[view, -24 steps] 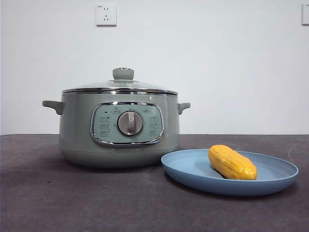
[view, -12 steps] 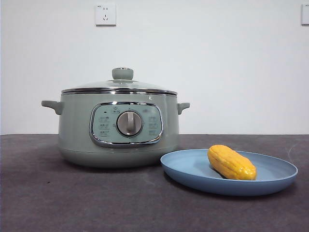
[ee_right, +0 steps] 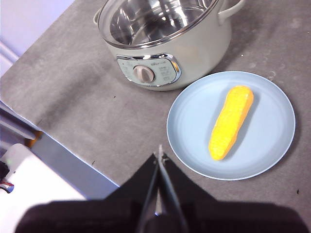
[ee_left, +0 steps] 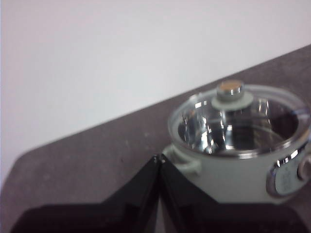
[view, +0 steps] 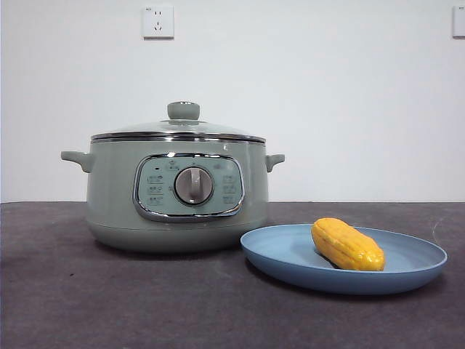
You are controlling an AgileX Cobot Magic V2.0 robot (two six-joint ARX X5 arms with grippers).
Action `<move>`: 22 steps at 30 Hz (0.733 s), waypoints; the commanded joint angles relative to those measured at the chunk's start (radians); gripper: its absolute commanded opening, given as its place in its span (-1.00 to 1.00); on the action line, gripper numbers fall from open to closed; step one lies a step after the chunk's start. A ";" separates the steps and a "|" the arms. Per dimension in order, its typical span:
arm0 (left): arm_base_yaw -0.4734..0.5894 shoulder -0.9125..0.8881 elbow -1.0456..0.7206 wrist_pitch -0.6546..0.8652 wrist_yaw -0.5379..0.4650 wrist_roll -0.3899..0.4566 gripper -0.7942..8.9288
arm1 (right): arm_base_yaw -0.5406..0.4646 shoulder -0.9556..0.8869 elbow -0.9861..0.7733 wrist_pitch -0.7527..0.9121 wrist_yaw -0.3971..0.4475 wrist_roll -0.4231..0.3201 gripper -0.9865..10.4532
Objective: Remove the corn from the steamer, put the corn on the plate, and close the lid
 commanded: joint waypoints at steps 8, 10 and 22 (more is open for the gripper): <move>0.004 -0.171 -0.309 0.115 -0.119 -0.155 -0.84 | 0.002 0.000 0.002 0.005 0.003 -0.004 -0.83; 0.004 -0.205 -0.352 0.115 -0.147 -0.172 -0.84 | 0.002 0.000 0.002 0.005 0.003 -0.003 -0.83; 0.004 -0.258 -0.502 0.135 -0.150 -0.315 -0.84 | 0.002 0.000 0.002 0.004 0.002 -0.004 -0.83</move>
